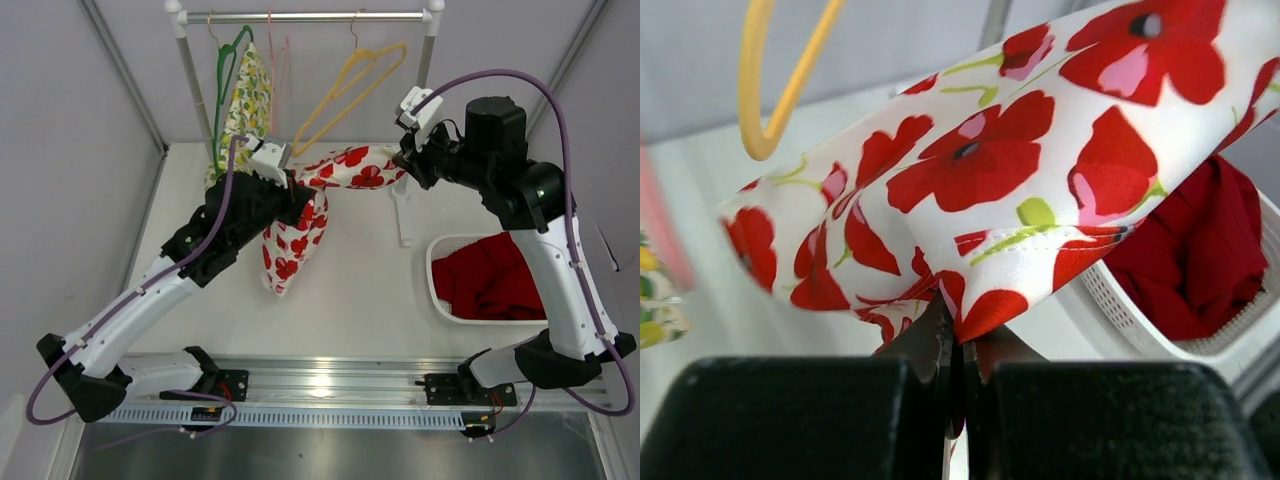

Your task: Place the skirt on the hanger

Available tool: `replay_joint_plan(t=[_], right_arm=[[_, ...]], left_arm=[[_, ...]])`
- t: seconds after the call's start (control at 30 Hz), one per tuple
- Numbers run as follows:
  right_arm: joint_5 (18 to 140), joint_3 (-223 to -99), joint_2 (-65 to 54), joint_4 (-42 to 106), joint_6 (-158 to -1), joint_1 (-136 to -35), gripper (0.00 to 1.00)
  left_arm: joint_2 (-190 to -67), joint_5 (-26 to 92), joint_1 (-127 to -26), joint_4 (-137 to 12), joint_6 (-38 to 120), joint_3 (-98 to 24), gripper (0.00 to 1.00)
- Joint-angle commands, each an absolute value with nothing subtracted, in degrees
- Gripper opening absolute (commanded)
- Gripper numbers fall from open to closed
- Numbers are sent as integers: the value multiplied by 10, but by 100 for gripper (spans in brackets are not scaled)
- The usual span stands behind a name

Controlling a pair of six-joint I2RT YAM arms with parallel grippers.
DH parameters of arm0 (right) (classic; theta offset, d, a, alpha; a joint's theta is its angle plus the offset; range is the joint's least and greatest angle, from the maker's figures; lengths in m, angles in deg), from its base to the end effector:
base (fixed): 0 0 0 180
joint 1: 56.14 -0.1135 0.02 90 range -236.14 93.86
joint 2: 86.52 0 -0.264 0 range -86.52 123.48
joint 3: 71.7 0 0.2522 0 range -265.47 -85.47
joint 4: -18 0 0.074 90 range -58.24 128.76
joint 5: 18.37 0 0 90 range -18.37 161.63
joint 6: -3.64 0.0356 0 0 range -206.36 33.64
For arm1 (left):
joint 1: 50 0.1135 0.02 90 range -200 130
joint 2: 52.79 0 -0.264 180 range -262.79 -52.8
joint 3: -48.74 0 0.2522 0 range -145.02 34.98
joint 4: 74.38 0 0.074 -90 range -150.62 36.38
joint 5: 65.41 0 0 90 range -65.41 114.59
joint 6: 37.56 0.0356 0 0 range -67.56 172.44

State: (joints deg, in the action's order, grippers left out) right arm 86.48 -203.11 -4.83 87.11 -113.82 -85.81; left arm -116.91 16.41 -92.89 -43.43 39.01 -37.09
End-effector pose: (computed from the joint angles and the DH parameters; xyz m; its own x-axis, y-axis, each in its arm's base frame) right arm 0.2102 0.1303 0.5311 0.0615 -0.4779 -0.8762 -0.7440 0.5633 -0.3595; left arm 0.1843 -0.1643 0.4268 -0.2470 -0.0843 -0.9653 0.5278 0.8237 -0.2070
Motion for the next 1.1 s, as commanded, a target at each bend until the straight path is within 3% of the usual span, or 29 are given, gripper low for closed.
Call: replay_joint_plan(t=[0.0,0.03,0.07,0.2,0.27,0.37,0.43,0.57,0.7,1.07], right_arm=[[871,-2015,-94,865,-1155,-876,0],[871,-2015,-95,868,-1154,-879,0],[873,-2015,-95,871,-1153,-882,0],[893,-2017,-94,879,-1150,-890,0],[890,-2018,-92,877,-1148,-891,0],[858,-2017,-82,870,-1147,-901,0],[824,-2016,-67,868,-1153,-908,0],[777,-2009,-51,845,-1152,-925,0],[756,-2006,-39,845,-1149,-935,0],[753,-1995,-50,846,-1147,-943,0]], left_arm=[[-1202,290,-908,-423,420,-403,9],[-1210,314,-901,-415,425,-410,13],[-1216,322,-899,-411,428,-410,25],[-1247,307,-874,-414,406,-402,40],[-1254,286,-869,-419,390,-396,40],[-1246,326,-874,-463,355,-359,29],[-1214,336,-885,-501,342,-322,28],[-1158,314,-949,-626,299,-228,46],[-1150,177,-1086,-719,277,-155,59],[-1250,36,-1135,-797,282,-77,62]])
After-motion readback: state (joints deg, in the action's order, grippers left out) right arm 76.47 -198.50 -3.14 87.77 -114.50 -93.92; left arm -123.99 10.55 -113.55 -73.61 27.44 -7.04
